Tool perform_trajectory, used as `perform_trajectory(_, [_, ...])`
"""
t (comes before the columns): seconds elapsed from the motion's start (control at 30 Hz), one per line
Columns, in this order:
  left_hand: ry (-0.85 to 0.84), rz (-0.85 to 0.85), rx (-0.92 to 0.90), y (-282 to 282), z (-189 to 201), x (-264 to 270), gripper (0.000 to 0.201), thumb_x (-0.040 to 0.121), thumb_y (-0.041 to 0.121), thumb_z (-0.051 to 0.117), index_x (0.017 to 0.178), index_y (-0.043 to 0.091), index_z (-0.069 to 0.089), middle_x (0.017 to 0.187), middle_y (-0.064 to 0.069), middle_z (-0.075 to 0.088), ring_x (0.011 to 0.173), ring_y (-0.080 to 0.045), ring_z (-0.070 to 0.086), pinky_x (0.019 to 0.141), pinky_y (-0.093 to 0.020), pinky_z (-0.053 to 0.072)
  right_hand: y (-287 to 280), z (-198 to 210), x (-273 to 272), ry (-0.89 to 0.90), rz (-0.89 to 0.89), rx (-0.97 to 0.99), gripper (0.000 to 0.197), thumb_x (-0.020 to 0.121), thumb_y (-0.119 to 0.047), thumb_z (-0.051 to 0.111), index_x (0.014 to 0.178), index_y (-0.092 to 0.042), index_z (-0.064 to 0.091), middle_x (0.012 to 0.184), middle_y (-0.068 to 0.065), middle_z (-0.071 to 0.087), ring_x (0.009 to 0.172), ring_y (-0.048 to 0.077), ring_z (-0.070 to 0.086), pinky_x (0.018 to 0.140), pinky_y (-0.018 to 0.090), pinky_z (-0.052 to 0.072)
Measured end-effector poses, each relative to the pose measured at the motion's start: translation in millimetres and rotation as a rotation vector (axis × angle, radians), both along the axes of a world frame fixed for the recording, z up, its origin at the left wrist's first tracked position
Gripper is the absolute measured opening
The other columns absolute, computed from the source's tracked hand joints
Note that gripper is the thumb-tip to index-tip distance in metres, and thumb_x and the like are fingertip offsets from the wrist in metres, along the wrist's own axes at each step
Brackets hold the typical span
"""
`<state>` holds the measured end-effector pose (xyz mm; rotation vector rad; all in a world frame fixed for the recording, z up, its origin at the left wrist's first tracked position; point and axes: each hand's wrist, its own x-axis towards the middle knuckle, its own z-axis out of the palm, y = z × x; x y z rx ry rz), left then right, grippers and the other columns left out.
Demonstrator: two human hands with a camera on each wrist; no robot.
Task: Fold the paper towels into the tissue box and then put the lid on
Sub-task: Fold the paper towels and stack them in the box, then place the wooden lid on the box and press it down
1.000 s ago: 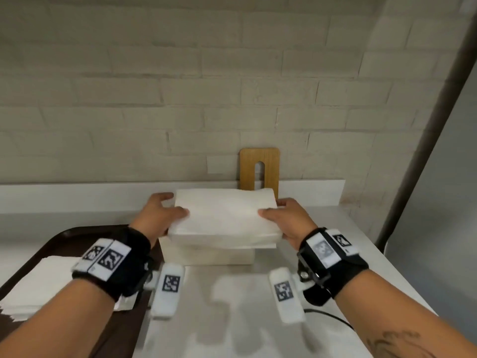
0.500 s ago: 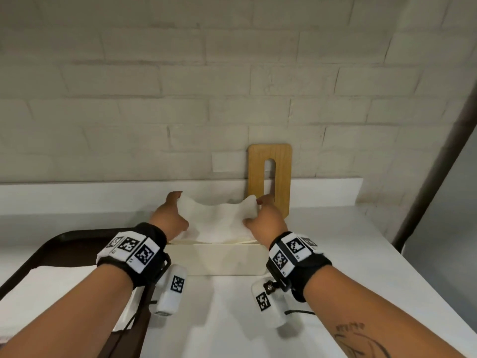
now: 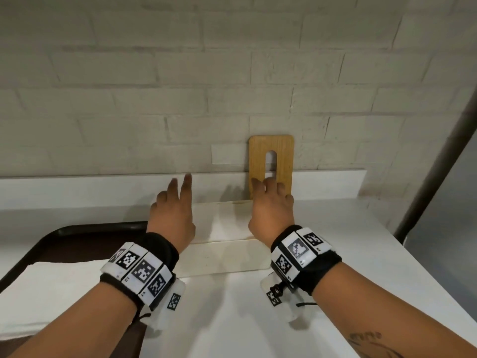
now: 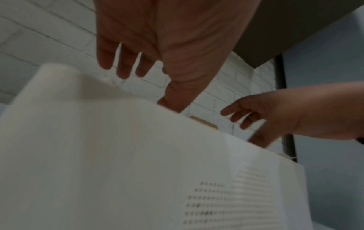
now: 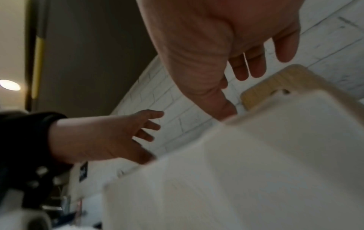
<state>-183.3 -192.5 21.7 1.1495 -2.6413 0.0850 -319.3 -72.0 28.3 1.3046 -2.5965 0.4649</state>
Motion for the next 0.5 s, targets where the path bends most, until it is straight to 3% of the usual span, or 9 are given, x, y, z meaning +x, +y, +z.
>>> perform_trajectory(0.1, [0.015, -0.136, -0.014, 4.4, 1.3, -9.7, 0.075, 0.084, 0.017, 0.056, 0.148, 0.019, 0.017, 0.152, -0.012, 0.023, 0.130, -0.031, 0.037, 0.104, -0.038, 0.036, -8.8, 11.0, 4.7, -0.040, 0.168, -0.032, 0.056, 0.082, -0.012, 0.055, 0.137, -0.014, 0.042, 0.144, 0.013, 0.035, 0.131, 0.032, 0.035, 0.104, 0.045, 0.036])
perform_trajectory(0.23, [-0.223, -0.142, 0.129, 7.8, -7.1, -28.5, 0.037, 0.088, 0.024, 0.052, 0.123, 0.013, 0.052, 0.126, -0.010, 0.055, 0.114, -0.026, 0.055, 0.096, -0.032, 0.042, -30.9, -0.8, 15.7, -0.221, 0.406, 0.294, 0.046, 0.090, -0.023, 0.052, 0.136, -0.019, 0.047, 0.145, 0.015, 0.036, 0.136, 0.033, 0.030, 0.110, 0.048, 0.030])
perform_trajectory(0.3, [-0.305, -0.107, 0.178, 4.6, -11.8, -28.9, 0.035, 0.091, 0.028, 0.048, 0.121, 0.012, 0.054, 0.126, -0.007, 0.057, 0.117, -0.023, 0.053, 0.098, -0.031, 0.038, -37.1, -12.0, 12.9, -0.225, 0.401, 0.458, 0.044, 0.094, -0.025, 0.046, 0.137, -0.023, 0.045, 0.142, 0.015, 0.038, 0.133, 0.038, 0.032, 0.107, 0.050, 0.031])
perform_trajectory(0.4, [-0.348, -0.060, 0.274, -5.6, -14.3, -25.2, 0.040, 0.091, 0.033, 0.049, 0.123, 0.009, 0.052, 0.130, -0.007, 0.055, 0.122, -0.023, 0.049, 0.104, -0.032, 0.033, -35.1, -14.7, 1.6, -0.241, 0.385, 0.587, 0.054, 0.096, -0.024, 0.046, 0.146, -0.021, 0.028, 0.151, 0.018, 0.028, 0.139, 0.039, 0.024, 0.113, 0.049, 0.026])
perform_trajectory(0.5, [-0.396, -0.035, 0.319, -11.4, -13.4, -23.7, 0.045, 0.090, 0.038, 0.051, 0.119, 0.005, 0.055, 0.126, -0.011, 0.056, 0.118, -0.025, 0.051, 0.098, -0.029, 0.038, -31.9, -8.7, -9.8, -0.213, 0.376, 0.659, 0.057, 0.095, -0.025, 0.049, 0.146, -0.010, 0.029, 0.148, 0.016, 0.037, 0.135, 0.033, 0.036, 0.110, 0.041, 0.033])
